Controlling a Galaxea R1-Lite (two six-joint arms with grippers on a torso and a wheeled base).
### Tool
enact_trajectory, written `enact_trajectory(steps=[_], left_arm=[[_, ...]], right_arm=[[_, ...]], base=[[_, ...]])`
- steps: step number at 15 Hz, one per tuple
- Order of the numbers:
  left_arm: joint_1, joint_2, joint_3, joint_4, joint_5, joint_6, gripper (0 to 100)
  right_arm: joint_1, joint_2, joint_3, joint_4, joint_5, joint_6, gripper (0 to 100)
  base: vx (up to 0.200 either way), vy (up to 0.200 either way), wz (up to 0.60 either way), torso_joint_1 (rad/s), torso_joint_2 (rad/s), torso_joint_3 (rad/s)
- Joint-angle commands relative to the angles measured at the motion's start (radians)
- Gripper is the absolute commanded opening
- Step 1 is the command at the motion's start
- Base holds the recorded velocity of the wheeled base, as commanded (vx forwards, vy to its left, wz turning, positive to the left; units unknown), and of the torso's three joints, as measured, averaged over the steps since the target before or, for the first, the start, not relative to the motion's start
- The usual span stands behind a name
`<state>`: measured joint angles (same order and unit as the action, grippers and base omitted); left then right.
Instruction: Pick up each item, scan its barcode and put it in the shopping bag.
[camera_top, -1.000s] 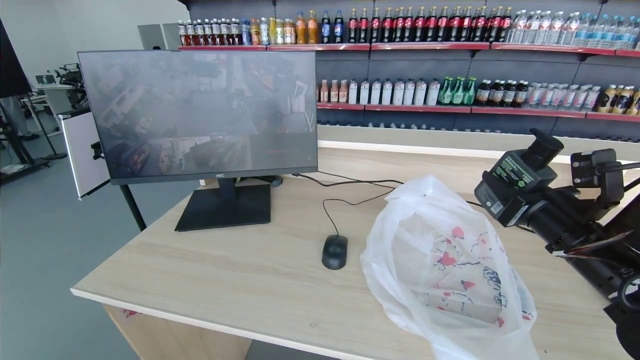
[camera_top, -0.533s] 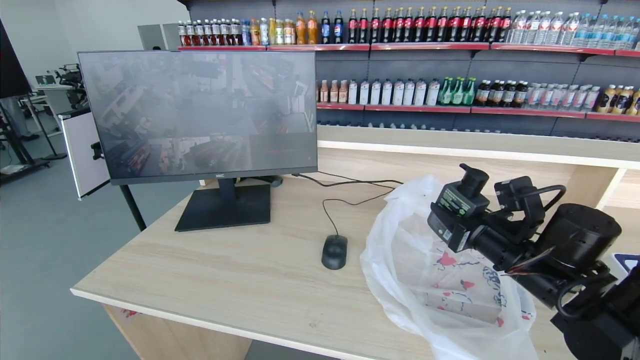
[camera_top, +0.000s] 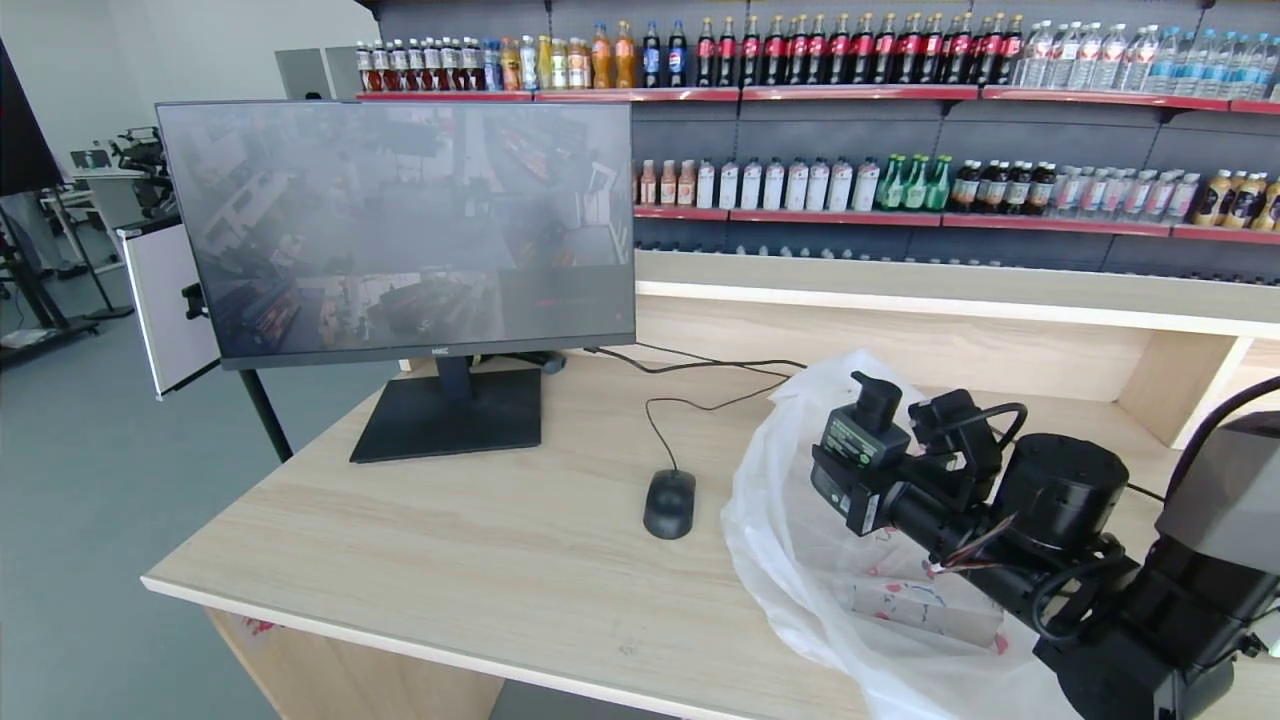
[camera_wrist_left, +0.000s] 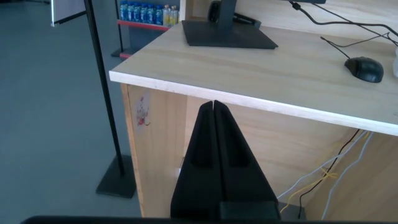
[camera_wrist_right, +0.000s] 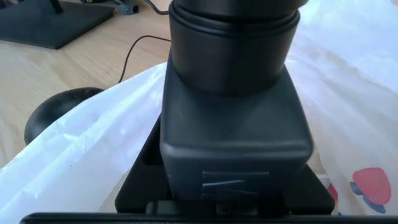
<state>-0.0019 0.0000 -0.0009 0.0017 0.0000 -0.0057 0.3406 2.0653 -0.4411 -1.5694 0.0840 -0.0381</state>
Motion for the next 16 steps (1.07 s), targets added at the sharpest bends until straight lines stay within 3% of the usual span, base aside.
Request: enact_trajectory(steps=[1,16], left_arm=[[0.000,0.000,0.001,0.000,0.000,0.000,0],[0.000,0.000,-0.001,0.000,0.000,0.000,0]], right_arm=[[0.003,0.024,-0.005,-0.001,0.000,0.000,0],[0.011,0.073,0.018,-0.001,0.000,-0.002,0]], base=[[0.000,0.000,0.00,0.000,0.00,0.000],[0.000,0.000,0.00,0.000,0.00,0.000]])
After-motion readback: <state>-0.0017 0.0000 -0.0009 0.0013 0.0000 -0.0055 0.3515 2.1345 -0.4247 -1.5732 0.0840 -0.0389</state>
